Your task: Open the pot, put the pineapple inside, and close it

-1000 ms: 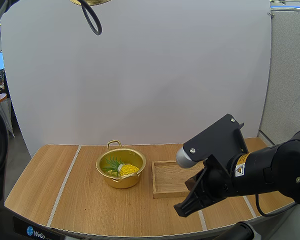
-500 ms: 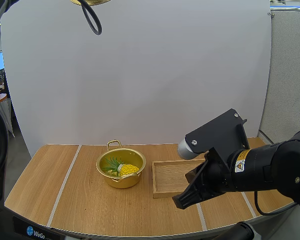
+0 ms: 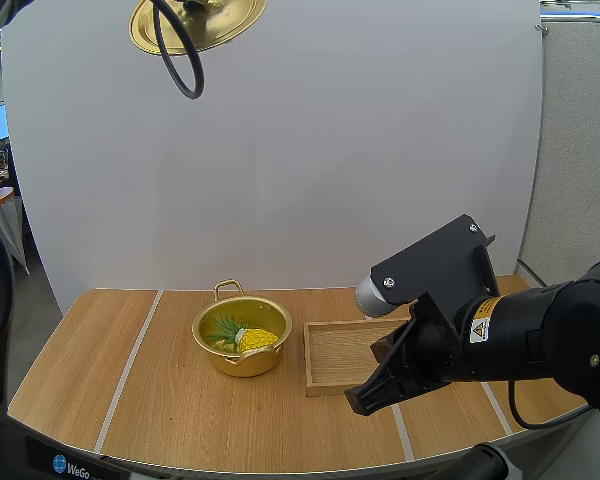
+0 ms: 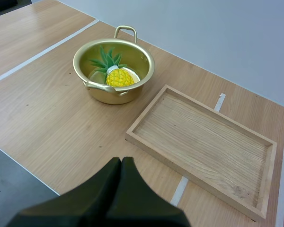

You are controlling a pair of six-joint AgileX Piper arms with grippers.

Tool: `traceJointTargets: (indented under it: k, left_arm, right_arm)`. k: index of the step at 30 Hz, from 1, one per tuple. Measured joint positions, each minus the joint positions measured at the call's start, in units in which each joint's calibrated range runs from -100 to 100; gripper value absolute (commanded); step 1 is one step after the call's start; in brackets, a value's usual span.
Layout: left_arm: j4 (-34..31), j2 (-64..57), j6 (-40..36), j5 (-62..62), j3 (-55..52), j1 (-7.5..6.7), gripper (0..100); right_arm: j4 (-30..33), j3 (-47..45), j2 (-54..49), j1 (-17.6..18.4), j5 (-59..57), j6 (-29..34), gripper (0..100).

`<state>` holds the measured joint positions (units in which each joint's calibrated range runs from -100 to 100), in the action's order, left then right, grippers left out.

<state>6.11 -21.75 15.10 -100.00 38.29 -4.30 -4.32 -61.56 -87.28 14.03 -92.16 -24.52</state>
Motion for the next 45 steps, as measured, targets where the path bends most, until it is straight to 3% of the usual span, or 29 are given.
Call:
traceJointTargets:
  k: [13, 17, 21, 45]
  left_arm:
    - [0.00, -0.40, -0.22, 0.00, -14.62, 0.00, 0]
    - [1.47, -0.29, 1.95, 0.00, -28.36, 0.00, 0]
    - [3.85, -0.29, 4.31, 0.00, -35.32, 0.00, 0]
    - [4.56, 7.86, 11.31, 3.58, -59.70, 0.00, 0]
  right_arm:
    - [0.00, 0.00, 0.00, 0.00, 0.00, 0.00, 0]
    - [0.00, 0.00, 0.00, 0.00, 0.00, 0.00, 0]
    - [0.00, 0.00, 0.00, 0.00, 0.00, 0.00, 0]
    - [0.10, 0.00, 0.00, 0.00, 0.00, 0.00, 0]
